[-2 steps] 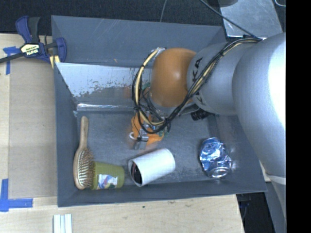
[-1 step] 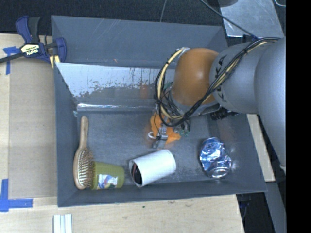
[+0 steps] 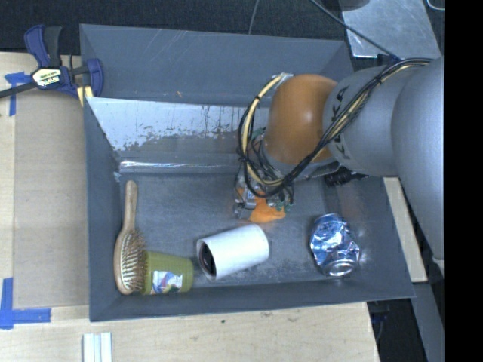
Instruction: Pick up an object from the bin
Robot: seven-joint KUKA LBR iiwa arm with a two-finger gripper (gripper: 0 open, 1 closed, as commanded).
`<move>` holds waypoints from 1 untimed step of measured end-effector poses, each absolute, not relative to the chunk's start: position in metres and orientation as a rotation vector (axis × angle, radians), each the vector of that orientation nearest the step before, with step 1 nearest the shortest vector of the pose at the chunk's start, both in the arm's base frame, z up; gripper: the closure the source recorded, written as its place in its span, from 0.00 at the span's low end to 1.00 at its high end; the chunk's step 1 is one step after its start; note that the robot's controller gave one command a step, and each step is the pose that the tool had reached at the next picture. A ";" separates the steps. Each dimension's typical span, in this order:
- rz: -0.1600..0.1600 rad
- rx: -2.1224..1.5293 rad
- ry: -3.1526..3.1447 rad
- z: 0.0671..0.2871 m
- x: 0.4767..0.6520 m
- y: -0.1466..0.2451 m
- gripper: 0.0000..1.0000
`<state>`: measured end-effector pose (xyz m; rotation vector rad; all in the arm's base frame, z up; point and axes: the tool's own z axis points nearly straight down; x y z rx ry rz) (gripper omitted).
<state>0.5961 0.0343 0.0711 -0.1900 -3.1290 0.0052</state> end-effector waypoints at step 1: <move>0.005 0.053 -3.141 0.081 0.628 0.008 1.00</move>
Offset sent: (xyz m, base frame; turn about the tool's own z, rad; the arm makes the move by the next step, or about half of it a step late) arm 0.0307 -0.0251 0.0091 -0.1574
